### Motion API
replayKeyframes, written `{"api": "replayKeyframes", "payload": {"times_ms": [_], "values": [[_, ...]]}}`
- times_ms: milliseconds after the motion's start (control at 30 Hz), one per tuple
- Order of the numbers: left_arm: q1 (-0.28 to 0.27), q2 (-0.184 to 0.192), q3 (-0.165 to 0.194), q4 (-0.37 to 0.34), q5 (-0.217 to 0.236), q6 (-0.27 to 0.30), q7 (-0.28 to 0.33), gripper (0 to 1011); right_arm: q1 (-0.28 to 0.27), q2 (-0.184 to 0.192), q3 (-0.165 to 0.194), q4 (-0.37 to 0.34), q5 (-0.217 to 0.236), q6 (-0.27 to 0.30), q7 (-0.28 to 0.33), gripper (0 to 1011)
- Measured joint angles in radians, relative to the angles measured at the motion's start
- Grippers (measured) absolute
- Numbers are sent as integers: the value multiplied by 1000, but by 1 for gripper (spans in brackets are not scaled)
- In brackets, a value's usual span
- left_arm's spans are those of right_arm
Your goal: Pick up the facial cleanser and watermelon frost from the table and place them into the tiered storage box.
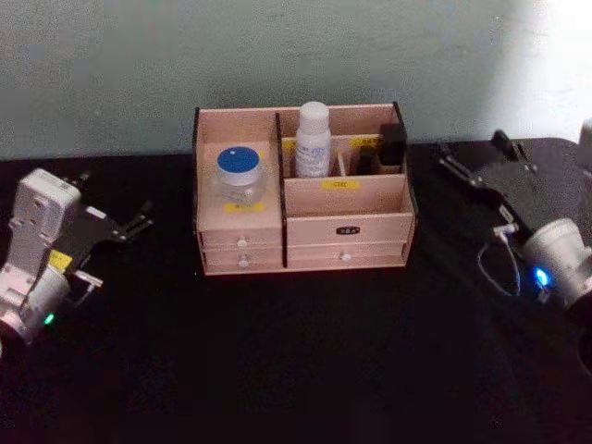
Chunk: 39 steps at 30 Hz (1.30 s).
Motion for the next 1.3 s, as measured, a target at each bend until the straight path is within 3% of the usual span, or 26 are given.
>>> {"api": "replayKeyframes", "payload": {"times_ms": [267,633,1300], "values": [[0,0,0,0,0,0,0,1001,-40,-25,18,37,-20,13,-21,1003],[0,0,0,0,0,0,0,1001,-40,-50,33,86,-43,74,-11,1002],[0,0,0,0,0,0,0,1001,-39,-52,33,90,-46,80,-8,1003]]}}
